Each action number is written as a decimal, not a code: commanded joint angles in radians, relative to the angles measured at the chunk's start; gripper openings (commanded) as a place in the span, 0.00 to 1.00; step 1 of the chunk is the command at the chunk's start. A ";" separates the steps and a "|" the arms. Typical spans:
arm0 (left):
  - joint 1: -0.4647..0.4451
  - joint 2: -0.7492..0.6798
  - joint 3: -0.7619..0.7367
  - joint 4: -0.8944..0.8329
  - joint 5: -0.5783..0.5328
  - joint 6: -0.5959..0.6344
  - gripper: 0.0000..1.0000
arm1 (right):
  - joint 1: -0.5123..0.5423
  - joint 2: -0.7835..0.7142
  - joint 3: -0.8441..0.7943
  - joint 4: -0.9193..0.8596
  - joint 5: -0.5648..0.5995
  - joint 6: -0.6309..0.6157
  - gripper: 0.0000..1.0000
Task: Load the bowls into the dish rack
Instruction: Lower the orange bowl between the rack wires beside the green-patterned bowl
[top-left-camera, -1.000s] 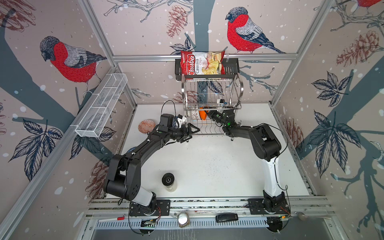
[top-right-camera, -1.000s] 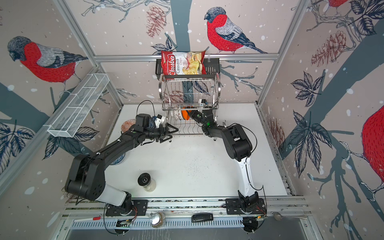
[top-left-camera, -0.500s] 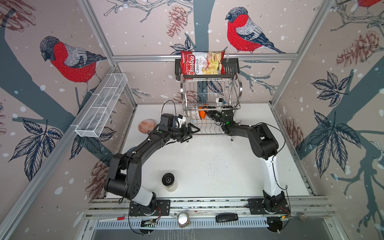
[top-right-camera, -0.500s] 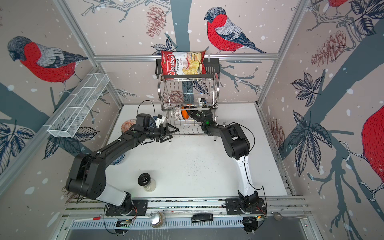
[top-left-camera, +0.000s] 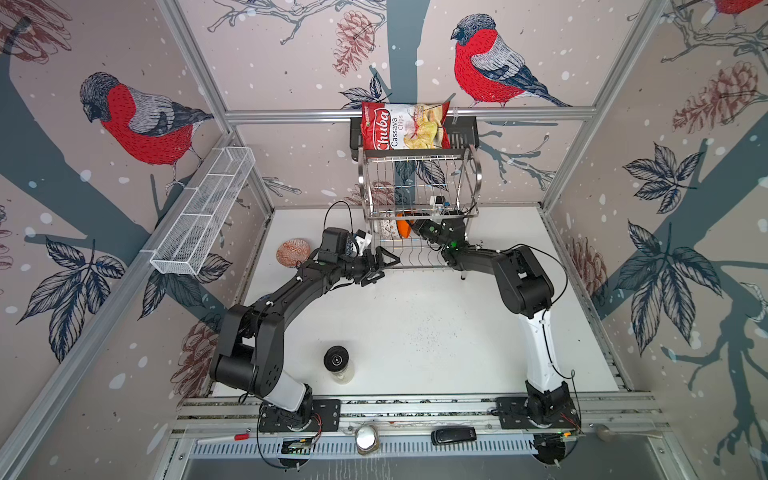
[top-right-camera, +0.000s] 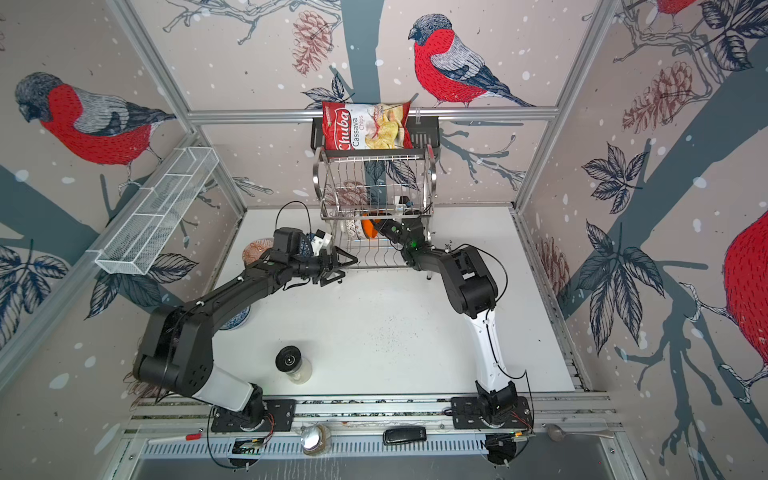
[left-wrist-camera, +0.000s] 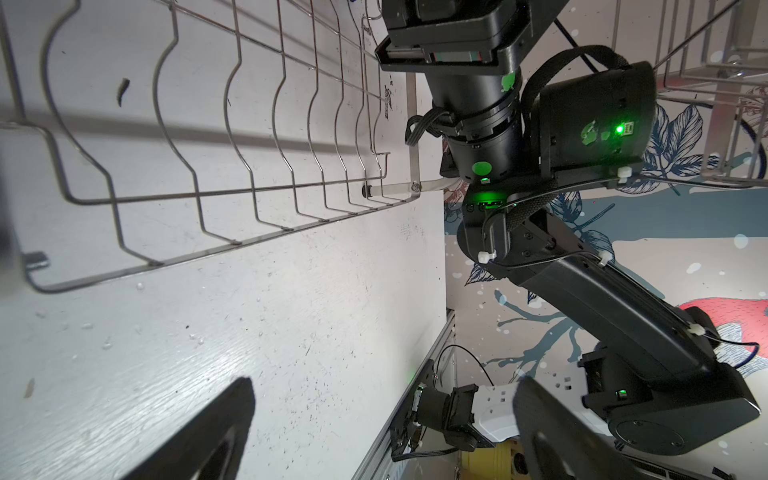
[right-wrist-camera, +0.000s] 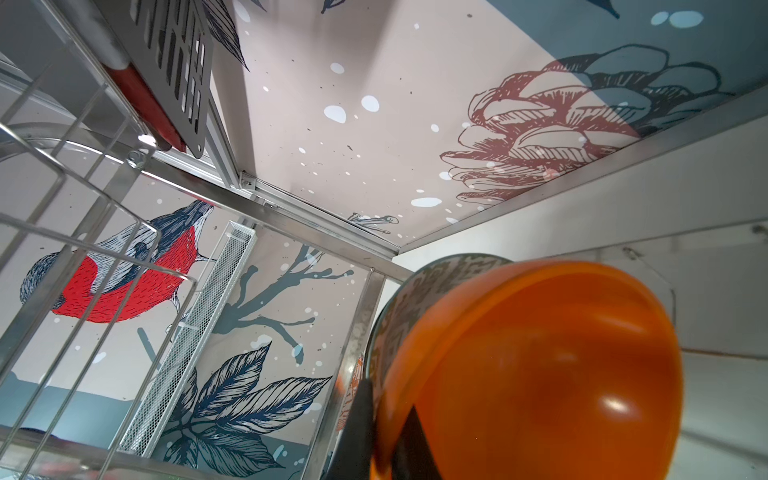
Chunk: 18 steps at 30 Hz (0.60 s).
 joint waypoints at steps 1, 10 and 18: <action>-0.001 0.002 0.006 0.010 0.016 0.014 0.97 | 0.010 0.012 -0.003 -0.029 -0.034 0.009 0.04; -0.001 0.007 0.005 0.007 0.014 0.013 0.97 | 0.020 0.007 -0.016 0.048 -0.019 0.045 0.04; -0.001 0.008 0.005 0.004 0.010 0.014 0.97 | 0.014 -0.032 -0.103 0.149 0.013 0.087 0.04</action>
